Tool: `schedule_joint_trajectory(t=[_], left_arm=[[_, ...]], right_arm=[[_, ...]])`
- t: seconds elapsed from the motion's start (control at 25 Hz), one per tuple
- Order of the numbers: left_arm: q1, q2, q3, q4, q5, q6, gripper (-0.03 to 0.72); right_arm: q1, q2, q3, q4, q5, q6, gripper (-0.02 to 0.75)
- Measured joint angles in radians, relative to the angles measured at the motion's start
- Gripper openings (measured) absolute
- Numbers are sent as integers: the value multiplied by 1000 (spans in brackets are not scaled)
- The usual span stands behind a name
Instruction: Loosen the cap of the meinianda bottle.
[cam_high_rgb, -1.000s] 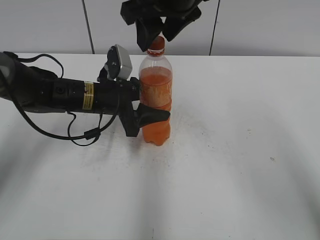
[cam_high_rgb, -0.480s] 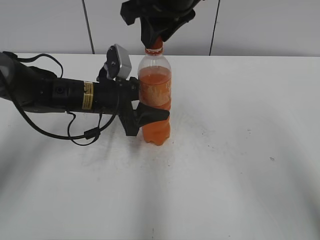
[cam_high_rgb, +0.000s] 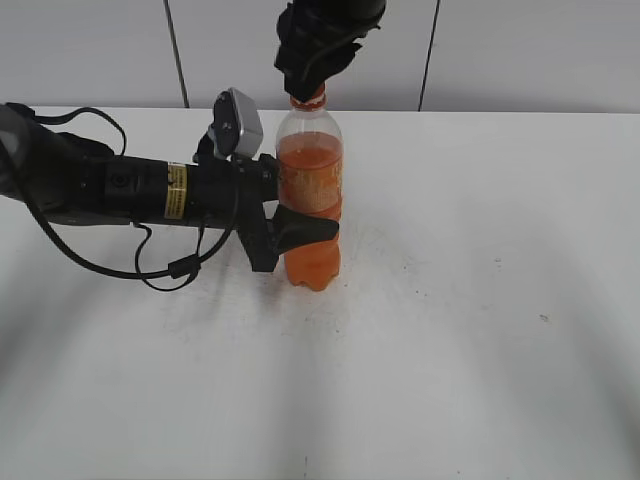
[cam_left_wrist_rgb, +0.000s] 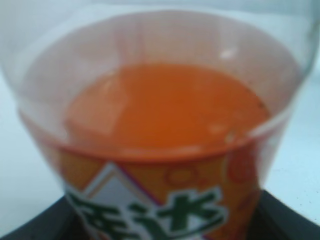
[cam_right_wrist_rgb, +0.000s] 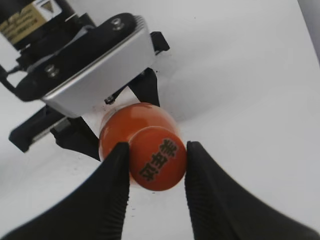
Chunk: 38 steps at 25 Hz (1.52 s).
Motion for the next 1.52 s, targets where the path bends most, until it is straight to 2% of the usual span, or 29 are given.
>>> schedule_joint_trajectory(t=[0.16,0.32,0.72,0.84,0.92,1.12,1.24,1.4,1.52], left_arm=[[0,0,0,0,1,-1,429],[0,0,0,0,2,-1,429],[-1,0,-1,13,-1,4,429],[-1,0,-2,21,-3,6,429],[-1,0,-2,25,-4,5,429],[-1,0,-4,33,-5,6,429],[-1,0,-5,34,-5,6,429],[-1,0,-6,36,-5,6,429],[-1,0,-6,36,-5,6,429]], right_arm=[[1,0,0,-1,0,-327,262],[1,0,-1,-1,0,-516,262],[1,-6,-72,11,21,-550,262],[1,-37,-77,12,19,-472,262],[1,-55,-77,-4,19,-353,262],[-3,-92,-77,-128,19,99,262],[-33,-115,-77,-154,19,270,262],[-129,-160,-77,-131,18,397,262],[-235,-199,-77,-85,18,438,262]])
